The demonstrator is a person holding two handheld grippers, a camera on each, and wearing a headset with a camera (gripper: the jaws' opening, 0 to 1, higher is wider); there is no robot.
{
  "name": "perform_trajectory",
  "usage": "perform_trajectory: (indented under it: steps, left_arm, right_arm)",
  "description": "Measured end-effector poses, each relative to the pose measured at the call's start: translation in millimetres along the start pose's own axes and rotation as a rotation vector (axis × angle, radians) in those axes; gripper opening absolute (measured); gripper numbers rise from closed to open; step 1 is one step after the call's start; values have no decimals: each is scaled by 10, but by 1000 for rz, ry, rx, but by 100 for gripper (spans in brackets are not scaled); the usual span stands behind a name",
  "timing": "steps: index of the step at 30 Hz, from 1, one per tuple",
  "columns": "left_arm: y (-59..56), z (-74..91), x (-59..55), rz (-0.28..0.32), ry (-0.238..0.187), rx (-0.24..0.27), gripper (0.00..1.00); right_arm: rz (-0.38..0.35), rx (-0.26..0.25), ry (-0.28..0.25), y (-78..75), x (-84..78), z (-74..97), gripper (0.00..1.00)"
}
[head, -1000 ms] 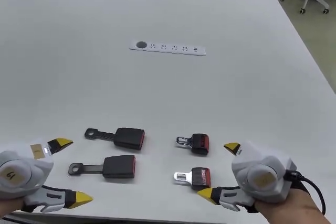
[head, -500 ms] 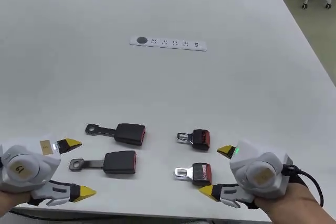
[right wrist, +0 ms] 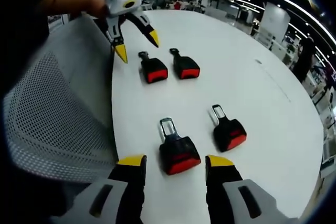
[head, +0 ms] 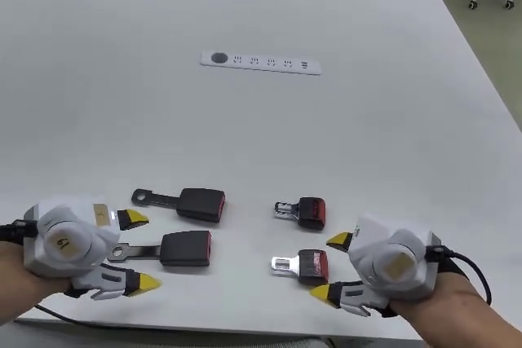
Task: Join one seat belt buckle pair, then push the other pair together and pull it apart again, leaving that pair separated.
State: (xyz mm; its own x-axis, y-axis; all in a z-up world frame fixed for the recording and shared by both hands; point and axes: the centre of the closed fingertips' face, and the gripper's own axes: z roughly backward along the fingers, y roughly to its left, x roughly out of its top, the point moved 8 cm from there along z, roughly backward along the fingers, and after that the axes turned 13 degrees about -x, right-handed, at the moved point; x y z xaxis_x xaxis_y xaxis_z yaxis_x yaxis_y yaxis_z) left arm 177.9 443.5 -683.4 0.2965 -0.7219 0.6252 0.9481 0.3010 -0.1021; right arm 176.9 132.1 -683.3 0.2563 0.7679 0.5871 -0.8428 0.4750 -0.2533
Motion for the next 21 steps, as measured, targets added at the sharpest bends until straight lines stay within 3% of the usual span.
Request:
perform_trajectory:
  steps: [8, 14, 21]
  left_arm:
    - [55, -137, 77, -49, 52, -79, 56]
    - [120, -245, 141, -90, 81, -102, 53]
    - [177, -328, 175, -122, 120, -148, 49]
  right_arm:
    - [48, 24, 20, -1, -23, -112, 42]
    - [65, 25, 31, -24, -25, -146, 45]
    - [79, 64, 55, -26, -79, -217, 39]
